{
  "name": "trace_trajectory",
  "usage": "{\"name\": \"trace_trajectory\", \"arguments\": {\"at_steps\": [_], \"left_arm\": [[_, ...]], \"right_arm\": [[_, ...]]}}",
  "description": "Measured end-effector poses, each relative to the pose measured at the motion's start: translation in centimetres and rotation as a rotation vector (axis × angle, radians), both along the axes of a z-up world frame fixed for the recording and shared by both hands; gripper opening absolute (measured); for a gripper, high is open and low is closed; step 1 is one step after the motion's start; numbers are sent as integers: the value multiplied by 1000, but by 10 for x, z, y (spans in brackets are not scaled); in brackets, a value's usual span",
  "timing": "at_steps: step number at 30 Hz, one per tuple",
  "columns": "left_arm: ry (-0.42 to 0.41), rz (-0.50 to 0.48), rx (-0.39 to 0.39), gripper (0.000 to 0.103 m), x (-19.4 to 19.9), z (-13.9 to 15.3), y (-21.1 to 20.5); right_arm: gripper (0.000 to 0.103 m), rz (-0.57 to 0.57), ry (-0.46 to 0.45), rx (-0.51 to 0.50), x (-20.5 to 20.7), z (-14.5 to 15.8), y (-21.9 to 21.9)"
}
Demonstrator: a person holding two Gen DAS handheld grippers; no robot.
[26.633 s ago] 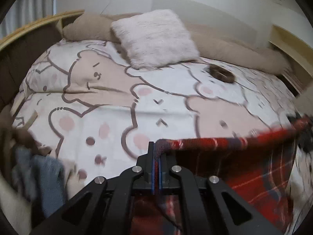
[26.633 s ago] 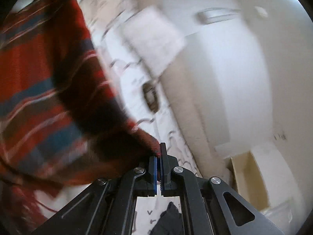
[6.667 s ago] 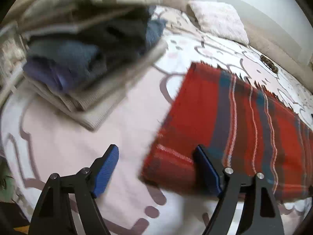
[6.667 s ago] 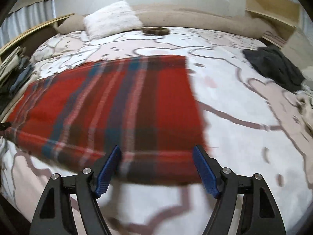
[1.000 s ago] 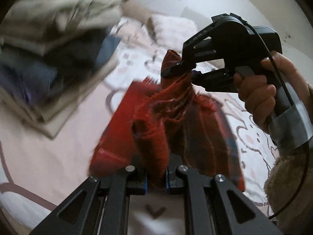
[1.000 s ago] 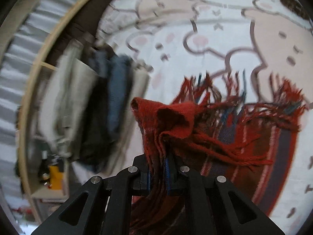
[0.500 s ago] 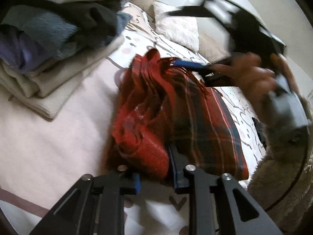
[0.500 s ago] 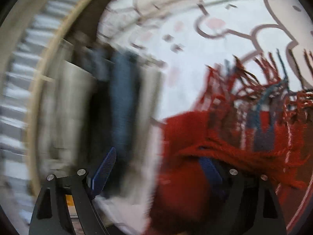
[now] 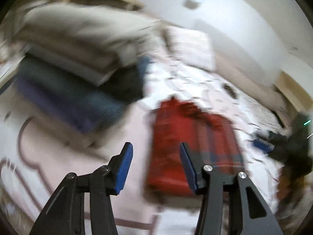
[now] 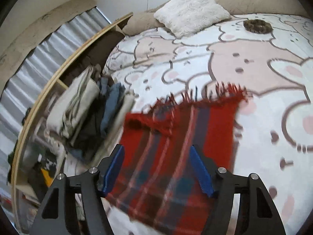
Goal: Fold clothes
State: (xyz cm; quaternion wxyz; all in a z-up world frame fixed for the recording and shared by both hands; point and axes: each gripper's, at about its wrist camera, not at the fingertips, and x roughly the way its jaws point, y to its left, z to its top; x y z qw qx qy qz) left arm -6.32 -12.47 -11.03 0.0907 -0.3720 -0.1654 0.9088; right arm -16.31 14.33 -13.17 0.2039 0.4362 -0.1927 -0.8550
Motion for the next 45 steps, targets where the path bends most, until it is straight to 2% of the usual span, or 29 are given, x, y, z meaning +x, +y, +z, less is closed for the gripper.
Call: {"name": "trace_trajectory", "arguments": {"at_steps": [2,5,8,11,12,16,21,23,25,28,31,33,35,37,38,42,43,45], "left_arm": [[-32,-112,11,49,-16,12,24],[-119,-236,-38,49,-51,9,67],[-225,-279,-96,49,-91,-15,98],[-352,-310,-97,49,-125,-49,111],[-363,-312,-103,49,-128,-52,113],[-271,-265,-144,49,-157,-46,109],[-189,-147,-205,49,-207,-31,83],[-160,-101,-219,49,-217,-19,69],[-135,-85,-217,49,-215,-3,58],[-80,-104,-238,50,-190,19,53],[-29,-140,-256,60,-146,38,51],[-5,-154,-269,60,-114,46,49],[5,-149,-266,60,-86,47,47],[-6,-149,-233,60,-60,40,43],[-19,-154,-212,60,-46,34,42],[-69,-185,-171,60,-8,0,50],[-81,-190,-165,60,-1,-11,52],[-110,-180,-160,60,4,-31,53]], "right_arm": [[62,24,13,69,13,-13,-9],[60,67,39,181,30,-34,-31],[60,89,54,217,44,-48,-39],[60,72,55,219,46,-59,-40],[60,69,60,213,48,-61,-39],[60,69,79,198,51,-69,-36],[62,70,110,171,53,-75,-32],[71,82,111,156,52,-78,-32],[82,113,114,143,50,-78,-35],[99,168,129,184,51,-79,-48],[101,197,153,239,53,-79,-59],[97,176,147,211,53,-69,-51],[71,152,139,177,52,-59,-41],[58,112,142,136,52,-42,-22],[55,90,156,130,53,-33,-12],[42,55,261,301,43,1,-1],[32,74,262,334,34,4,-5],[30,136,234,368,8,3,-17]]}}
